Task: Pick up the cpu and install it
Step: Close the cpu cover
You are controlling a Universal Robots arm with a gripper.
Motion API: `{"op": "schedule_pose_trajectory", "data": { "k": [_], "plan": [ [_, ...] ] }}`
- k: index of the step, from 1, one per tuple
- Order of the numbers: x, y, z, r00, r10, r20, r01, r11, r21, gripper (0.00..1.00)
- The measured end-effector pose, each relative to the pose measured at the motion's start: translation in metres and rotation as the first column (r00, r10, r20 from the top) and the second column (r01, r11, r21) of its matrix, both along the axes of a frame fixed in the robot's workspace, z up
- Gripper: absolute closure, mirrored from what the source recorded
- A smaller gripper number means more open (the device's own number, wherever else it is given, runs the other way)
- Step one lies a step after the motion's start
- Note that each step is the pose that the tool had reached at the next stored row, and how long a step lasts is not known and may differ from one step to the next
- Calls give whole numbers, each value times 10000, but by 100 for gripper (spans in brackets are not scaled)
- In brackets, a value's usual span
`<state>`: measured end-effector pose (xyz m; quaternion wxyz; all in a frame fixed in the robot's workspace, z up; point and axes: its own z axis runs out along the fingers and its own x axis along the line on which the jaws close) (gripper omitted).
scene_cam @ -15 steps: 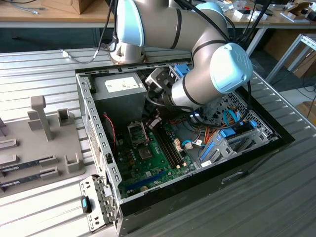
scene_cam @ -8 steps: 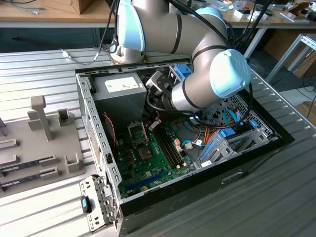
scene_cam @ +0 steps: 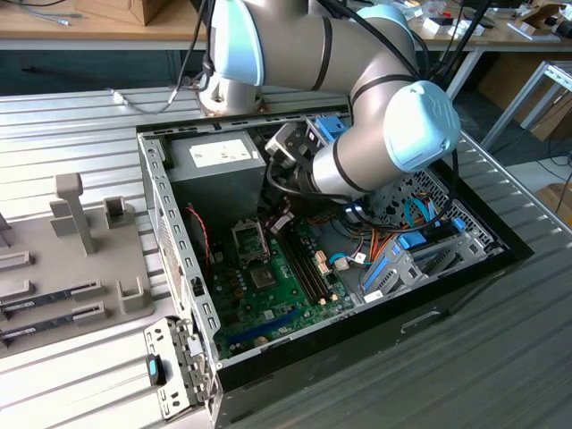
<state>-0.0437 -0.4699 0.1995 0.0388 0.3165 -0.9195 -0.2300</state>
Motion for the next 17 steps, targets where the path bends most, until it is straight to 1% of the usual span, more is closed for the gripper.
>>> {"op": "schedule_pose_trajectory", "data": {
  "k": [4,12,17],
  "plan": [
    [0,0,42,10000,0,1,0,10000,1,89],
    [-1,-8,36,10000,1,-1,-1,10000,32,89],
    [-6,-28,45,10000,0,4,0,10000,66,89]
  ]
}}
